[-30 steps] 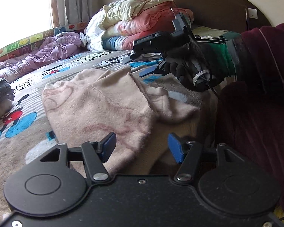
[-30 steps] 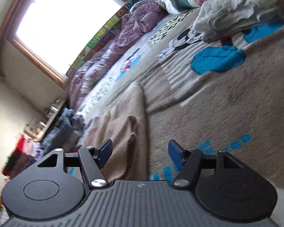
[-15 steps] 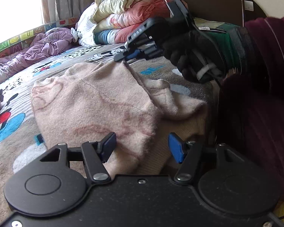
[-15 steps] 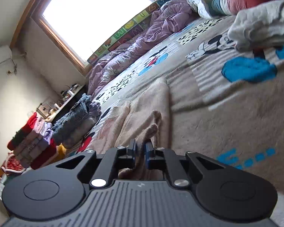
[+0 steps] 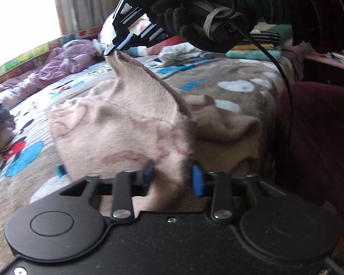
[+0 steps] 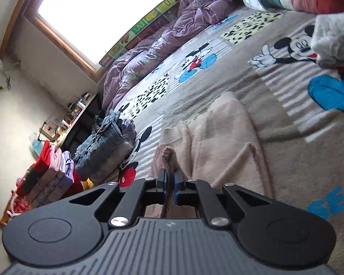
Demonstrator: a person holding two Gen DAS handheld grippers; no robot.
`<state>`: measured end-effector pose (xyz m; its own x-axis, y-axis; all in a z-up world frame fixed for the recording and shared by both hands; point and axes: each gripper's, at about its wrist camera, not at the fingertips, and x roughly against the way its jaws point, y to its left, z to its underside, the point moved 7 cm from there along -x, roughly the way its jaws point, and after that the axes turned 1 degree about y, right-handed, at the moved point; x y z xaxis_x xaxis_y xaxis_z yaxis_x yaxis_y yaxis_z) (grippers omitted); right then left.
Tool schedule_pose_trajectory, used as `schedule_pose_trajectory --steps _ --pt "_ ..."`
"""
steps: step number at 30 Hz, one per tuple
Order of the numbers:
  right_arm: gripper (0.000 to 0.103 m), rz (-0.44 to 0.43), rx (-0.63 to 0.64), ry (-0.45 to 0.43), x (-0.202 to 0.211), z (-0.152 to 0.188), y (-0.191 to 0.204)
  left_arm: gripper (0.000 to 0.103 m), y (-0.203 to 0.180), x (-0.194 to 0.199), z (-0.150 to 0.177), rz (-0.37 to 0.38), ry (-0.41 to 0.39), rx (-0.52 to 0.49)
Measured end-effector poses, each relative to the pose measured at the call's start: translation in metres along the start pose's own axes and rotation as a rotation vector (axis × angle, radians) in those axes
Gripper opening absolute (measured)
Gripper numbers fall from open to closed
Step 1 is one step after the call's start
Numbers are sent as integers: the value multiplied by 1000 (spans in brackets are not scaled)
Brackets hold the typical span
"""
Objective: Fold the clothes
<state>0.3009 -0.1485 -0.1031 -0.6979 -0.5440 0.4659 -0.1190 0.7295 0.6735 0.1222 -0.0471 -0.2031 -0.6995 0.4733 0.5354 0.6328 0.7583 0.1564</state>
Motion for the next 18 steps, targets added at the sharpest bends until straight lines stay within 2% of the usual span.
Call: schedule_pose_trajectory --steps 4,8,11,16,18 --pt "8 18 34 5 -15 -5 20 16 16 9 0 80 -10 149" --pt "8 32 57 25 -37 -6 35 13 35 14 3 149 -18 326" --pt "8 42 73 40 -55 -2 43 13 46 17 7 194 -21 429" --pt "8 58 111 50 -81 3 52 14 57 18 14 241 -4 535" --pt "8 43 147 47 -87 6 57 20 59 19 16 269 -2 558"
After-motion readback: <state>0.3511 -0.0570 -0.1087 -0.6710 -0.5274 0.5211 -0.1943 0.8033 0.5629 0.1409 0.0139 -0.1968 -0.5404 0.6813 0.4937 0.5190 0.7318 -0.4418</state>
